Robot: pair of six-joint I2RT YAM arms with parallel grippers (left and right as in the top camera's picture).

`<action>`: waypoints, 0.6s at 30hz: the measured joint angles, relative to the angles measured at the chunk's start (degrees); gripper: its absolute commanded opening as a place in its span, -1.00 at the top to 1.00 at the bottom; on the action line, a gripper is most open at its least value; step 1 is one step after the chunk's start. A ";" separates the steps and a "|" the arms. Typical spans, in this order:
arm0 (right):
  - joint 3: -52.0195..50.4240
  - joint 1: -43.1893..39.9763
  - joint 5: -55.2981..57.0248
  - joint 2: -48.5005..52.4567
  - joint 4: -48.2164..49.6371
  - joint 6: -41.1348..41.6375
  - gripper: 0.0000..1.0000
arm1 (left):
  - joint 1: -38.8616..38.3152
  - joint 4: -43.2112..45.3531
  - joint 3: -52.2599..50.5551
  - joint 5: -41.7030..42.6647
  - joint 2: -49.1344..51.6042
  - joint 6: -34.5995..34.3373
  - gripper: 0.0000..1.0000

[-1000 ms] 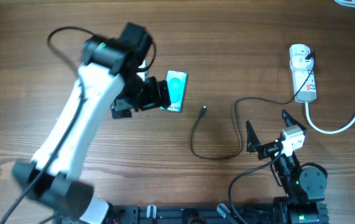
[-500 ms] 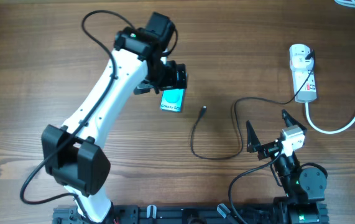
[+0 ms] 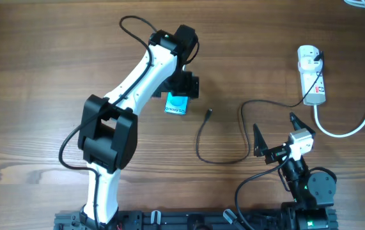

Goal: Plug charger to phone and switch on socket
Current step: 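Lower the left gripper over the phone, aligning with its short edge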

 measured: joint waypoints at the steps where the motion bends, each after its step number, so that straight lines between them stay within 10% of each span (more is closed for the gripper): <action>1: 0.00 0.00 0.00 0.00 0.00 -0.02 -1.00 | 0.00 2.62 0.22 -0.52 0.20 0.24 -1.00; 18: 0.00 0.00 0.00 0.00 0.00 0.00 -1.00 | -0.13 9.68 0.50 -3.26 8.66 6.45 -1.00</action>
